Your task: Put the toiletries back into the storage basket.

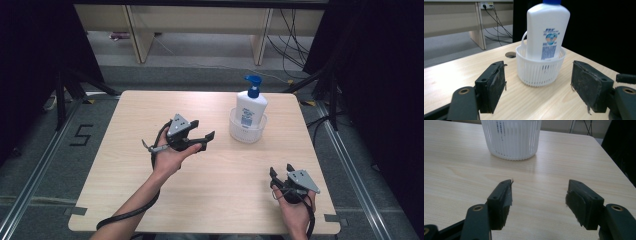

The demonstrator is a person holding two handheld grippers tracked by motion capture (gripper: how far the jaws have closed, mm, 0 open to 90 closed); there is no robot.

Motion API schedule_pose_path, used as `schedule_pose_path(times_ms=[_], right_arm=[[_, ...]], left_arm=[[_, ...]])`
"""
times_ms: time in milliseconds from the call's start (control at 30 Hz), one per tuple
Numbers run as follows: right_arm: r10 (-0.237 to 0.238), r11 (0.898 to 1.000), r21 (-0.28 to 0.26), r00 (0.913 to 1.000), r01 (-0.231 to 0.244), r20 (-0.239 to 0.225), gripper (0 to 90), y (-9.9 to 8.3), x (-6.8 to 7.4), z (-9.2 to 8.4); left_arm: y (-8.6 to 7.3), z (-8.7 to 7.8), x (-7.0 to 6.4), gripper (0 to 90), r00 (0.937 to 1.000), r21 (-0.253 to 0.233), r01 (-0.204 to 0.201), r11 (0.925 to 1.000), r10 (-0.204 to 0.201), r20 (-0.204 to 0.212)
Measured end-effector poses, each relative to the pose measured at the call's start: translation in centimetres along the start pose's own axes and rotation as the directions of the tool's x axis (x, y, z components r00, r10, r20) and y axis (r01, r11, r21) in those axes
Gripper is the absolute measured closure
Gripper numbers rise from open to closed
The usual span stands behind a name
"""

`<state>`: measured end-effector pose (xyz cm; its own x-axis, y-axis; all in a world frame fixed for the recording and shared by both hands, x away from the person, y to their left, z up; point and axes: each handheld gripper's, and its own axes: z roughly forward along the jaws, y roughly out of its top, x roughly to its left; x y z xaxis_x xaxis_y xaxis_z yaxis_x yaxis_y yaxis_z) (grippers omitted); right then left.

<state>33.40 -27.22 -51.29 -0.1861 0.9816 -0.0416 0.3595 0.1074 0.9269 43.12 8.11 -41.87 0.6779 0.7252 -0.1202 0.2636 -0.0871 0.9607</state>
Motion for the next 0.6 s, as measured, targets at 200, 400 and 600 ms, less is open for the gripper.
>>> schedule_pose_path(times_ms=[200,400,600], right_arm=[[0.033,0.999,0.008,0.9995,-0.033,-0.001,37.8,0.0,0.2,0.0],[0.046,0.999,0.019,0.9989,-0.046,-0.002,37.9,0.0,0.4,-0.1],[0.048,0.999,0.018,0.9988,-0.048,-0.003,37.9,0.0,0.4,-0.1]], left_arm=[[-1.6,-1.1,0.2,26.5,0.9998,0.008,-0.020,0.9998,0.020,-0.005],[-3.6,-1.9,0.2,26.5,0.9999,0.020,-0.011,0.9997,0.011,-0.005],[-5.4,-2.7,0.8,26.6,0.9998,0.022,-0.016,0.9996,0.017,-0.013]])
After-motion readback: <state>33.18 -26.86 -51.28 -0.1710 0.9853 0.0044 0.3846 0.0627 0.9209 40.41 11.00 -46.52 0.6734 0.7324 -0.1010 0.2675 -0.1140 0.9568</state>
